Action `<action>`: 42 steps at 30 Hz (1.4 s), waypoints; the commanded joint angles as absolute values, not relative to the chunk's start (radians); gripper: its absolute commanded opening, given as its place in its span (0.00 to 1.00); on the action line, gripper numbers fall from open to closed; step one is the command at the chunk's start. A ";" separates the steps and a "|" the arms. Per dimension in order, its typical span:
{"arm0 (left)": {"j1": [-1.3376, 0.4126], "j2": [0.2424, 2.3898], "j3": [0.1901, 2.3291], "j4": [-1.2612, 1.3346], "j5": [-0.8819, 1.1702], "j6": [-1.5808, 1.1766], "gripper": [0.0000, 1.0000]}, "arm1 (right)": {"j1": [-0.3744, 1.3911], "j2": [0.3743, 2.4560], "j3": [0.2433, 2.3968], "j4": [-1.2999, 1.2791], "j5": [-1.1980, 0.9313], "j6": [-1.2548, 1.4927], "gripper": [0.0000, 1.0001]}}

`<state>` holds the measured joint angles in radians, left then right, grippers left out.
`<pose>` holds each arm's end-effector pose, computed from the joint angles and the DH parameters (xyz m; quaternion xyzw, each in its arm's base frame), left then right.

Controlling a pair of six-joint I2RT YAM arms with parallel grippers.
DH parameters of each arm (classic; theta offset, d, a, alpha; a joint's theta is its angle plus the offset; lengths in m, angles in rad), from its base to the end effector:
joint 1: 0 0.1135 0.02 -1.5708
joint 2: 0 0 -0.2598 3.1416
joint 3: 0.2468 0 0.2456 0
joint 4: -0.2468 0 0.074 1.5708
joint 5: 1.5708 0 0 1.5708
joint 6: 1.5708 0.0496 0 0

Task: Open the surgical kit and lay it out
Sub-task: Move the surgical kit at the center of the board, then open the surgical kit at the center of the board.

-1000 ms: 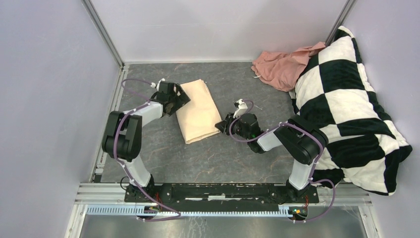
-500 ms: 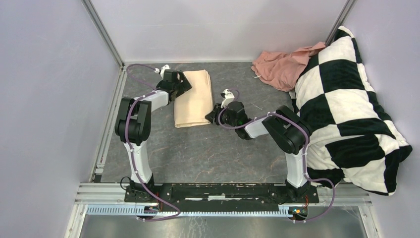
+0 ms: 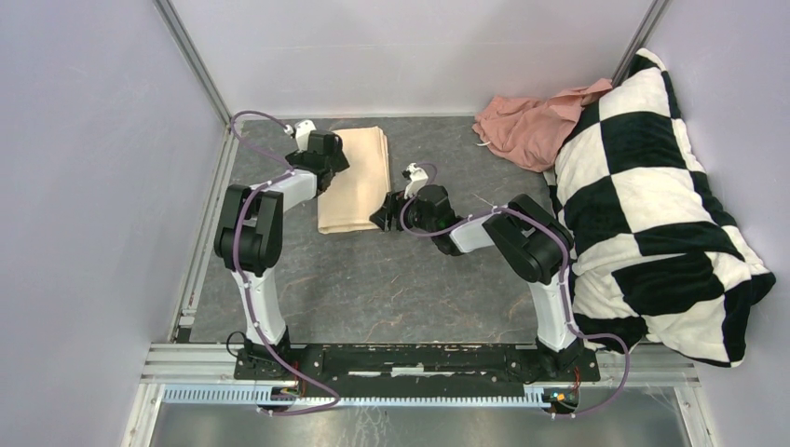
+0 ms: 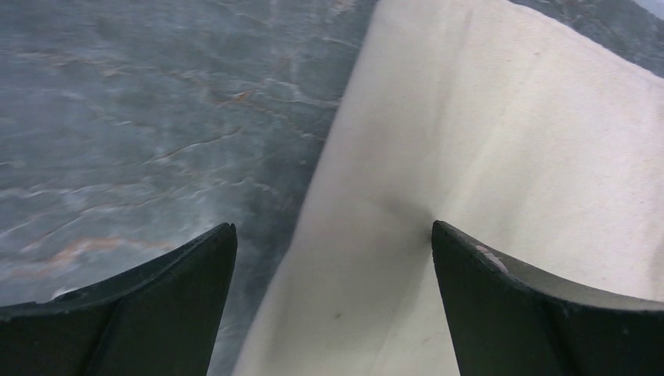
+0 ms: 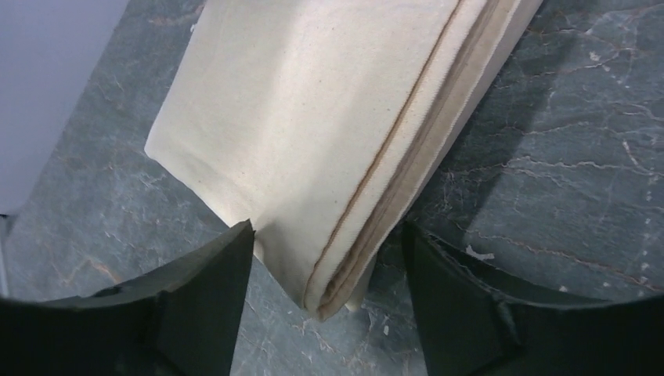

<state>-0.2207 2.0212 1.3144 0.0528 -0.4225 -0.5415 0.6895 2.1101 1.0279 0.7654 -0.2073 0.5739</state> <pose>0.4414 -0.0782 0.1658 -0.2316 0.8508 0.0136 0.4716 0.3288 0.2844 0.1161 -0.1071 0.8006 0.4122 0.4215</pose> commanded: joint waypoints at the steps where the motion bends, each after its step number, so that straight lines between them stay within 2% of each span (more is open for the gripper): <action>1: -0.222 1.845 1.269 -0.037 -0.547 -0.510 1.00 | 0.692 1.995 0.996 0.756 -0.148 0.463 0.78; 5: -0.225 1.671 1.174 -0.137 -0.529 -0.550 1.00 | 0.681 1.905 0.913 0.764 -0.131 0.386 0.79; 10: -0.238 1.491 1.023 -0.216 -0.338 -0.634 1.00 | 0.649 1.760 0.758 0.782 -0.050 0.326 0.79; 15: -0.409 1.409 0.959 -0.256 -0.279 -0.616 1.00 | 0.542 1.622 0.580 0.804 -0.033 0.358 0.79; 18: -0.554 1.458 1.026 -0.348 -0.361 -0.584 1.00 | 0.468 1.560 0.525 0.793 -0.062 0.359 0.78; 22: -0.719 1.598 1.168 -0.462 -0.580 -0.563 0.99 | 0.416 1.509 0.488 0.779 -0.031 0.331 0.78; 30: -0.893 2.078 1.685 -0.846 -1.010 -0.538 0.96 | 0.331 1.513 0.445 0.843 -0.104 0.398 0.77; 36: -0.896 2.124 1.680 -0.815 -1.025 -0.524 0.96 | 0.283 1.523 0.428 0.872 -0.138 0.433 0.77; 38: -0.895 2.137 1.672 -0.798 -1.005 -0.508 0.94 | 0.273 1.534 0.429 0.888 -0.160 0.451 0.77; 42: -0.894 2.158 1.671 -0.800 -1.013 -0.510 0.74 | 0.264 1.554 0.431 0.903 -0.191 0.473 0.76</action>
